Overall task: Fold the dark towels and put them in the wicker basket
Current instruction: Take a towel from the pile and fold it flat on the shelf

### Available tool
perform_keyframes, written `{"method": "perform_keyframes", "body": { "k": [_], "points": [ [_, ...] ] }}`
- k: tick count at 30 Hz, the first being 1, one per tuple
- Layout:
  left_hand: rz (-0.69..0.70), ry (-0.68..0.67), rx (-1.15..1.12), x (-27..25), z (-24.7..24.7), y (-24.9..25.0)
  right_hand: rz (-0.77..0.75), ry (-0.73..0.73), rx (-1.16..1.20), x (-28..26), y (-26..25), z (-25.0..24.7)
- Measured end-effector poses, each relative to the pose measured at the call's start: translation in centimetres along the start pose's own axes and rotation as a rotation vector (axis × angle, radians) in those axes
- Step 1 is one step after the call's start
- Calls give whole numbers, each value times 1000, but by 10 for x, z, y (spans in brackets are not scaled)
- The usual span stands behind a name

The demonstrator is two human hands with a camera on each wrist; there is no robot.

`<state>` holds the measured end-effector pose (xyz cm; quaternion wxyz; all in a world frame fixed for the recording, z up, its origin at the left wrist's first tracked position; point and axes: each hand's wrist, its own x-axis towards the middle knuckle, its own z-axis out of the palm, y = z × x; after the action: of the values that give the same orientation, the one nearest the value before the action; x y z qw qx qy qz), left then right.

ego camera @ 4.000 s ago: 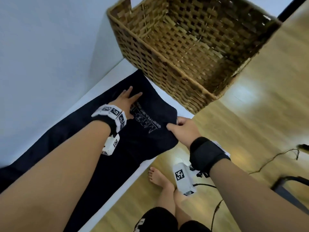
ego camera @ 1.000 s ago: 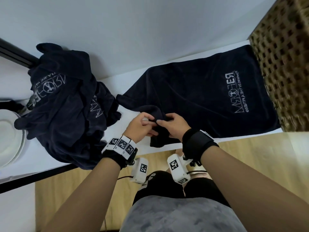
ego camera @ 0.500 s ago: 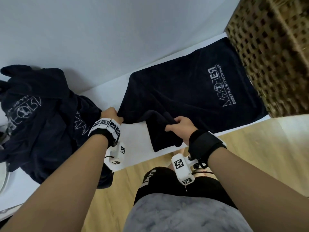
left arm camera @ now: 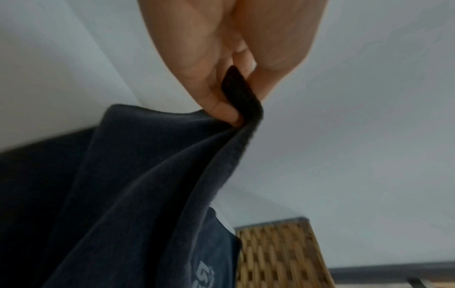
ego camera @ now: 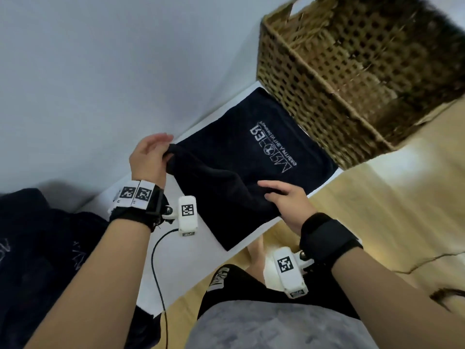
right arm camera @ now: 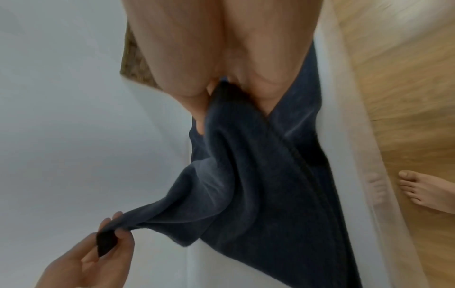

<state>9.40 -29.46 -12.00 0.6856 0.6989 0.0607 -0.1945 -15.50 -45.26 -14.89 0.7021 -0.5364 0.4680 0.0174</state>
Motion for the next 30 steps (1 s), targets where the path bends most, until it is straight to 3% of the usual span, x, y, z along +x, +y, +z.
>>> {"method": "perform_keyframes", "body": {
  "k": [3,6,8,10,13,16,21,26,30],
  "points": [
    [25,-162,107,13,44,10,23,101,122,-9,4,-33],
    [226,-299,572,28,84,15,-7,246,135,-12,9,-61],
    [377,-307,806,34,115,17,-36,318,143,-13,9,-76],
    [468,-264,846,41,145,18,-69,382,202,-9,8,-87],
    [483,-265,809,56,181,15,-102,483,243,4,7,-101],
    [586,-270,1012,76,204,5,-111,564,217,22,9,-111],
    [564,-346,1263,101,226,-21,-53,718,114,54,19,-119],
    [450,-444,1297,126,240,-45,38,787,193,77,27,-116],
    [372,-580,1280,141,253,-57,19,785,75,83,27,-109]
  ]
}}
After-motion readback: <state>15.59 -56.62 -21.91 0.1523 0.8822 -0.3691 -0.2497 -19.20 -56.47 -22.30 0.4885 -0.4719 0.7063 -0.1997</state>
